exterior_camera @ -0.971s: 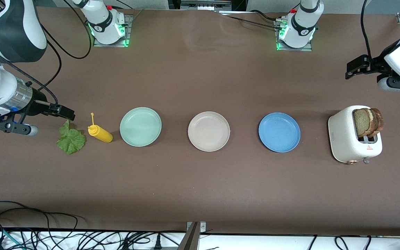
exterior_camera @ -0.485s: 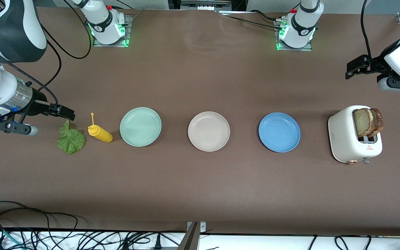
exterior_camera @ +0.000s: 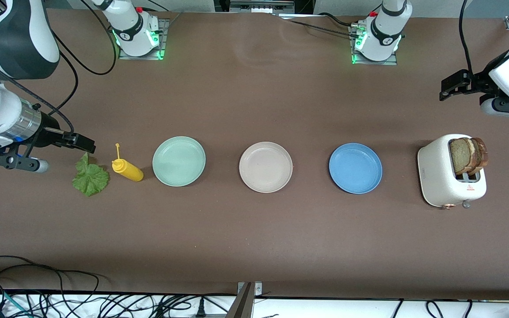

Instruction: Make sandwich on beige plate with both arms

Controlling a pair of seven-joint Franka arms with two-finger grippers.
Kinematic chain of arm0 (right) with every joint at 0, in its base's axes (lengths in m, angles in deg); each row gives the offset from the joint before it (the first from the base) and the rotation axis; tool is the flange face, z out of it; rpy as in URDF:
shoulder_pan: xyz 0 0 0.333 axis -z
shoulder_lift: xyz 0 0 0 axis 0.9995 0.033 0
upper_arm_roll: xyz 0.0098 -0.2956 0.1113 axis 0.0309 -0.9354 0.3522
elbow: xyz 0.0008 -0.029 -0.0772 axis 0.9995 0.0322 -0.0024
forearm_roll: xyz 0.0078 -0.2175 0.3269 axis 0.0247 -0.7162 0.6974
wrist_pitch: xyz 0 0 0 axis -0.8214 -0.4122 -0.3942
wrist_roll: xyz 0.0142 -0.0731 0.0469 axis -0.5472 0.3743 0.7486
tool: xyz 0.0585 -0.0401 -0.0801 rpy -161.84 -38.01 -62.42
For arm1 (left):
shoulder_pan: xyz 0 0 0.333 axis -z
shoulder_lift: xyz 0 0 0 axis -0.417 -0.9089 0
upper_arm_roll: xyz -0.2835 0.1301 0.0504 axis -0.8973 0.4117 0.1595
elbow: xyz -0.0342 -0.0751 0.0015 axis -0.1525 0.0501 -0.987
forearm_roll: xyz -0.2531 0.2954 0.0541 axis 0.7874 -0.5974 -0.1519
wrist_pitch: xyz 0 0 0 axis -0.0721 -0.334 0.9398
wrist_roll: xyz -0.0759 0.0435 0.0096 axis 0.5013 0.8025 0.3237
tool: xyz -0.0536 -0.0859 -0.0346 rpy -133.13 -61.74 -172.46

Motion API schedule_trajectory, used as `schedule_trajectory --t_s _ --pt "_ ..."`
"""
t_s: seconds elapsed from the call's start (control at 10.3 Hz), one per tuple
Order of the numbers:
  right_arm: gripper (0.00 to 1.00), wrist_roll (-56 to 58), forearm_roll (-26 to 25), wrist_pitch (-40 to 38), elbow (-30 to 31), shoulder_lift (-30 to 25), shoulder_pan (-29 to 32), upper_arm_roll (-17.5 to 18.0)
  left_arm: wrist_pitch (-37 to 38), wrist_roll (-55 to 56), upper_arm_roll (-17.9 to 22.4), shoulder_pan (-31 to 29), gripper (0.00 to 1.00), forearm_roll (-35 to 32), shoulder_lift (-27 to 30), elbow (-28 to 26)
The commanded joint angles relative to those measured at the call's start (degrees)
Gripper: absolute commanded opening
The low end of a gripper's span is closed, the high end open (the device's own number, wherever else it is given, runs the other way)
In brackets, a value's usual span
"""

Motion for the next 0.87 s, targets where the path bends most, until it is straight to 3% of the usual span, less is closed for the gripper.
schedule_trajectory --t_s 0.0,0.58,0.78 --pt "1.00 1.0 1.0 -0.4 -1.4 0.8 0.7 0.4 0.4 0.3 -0.6 -0.6 1.00 0.4 0.3 0.6" --pt "1.00 1.4 1.1 -0.4 -1.4 0.9 1.0 0.4 0.0 0.4 -0.3 -0.7 1.00 -0.5 0.0 0.5" --pt "1.00 1.4 1.1 -0.4 -1.4 0.9 1.0 0.4 -0.2 0.2 -0.1 -1.0 1.00 -3.1 -2.7 0.3"
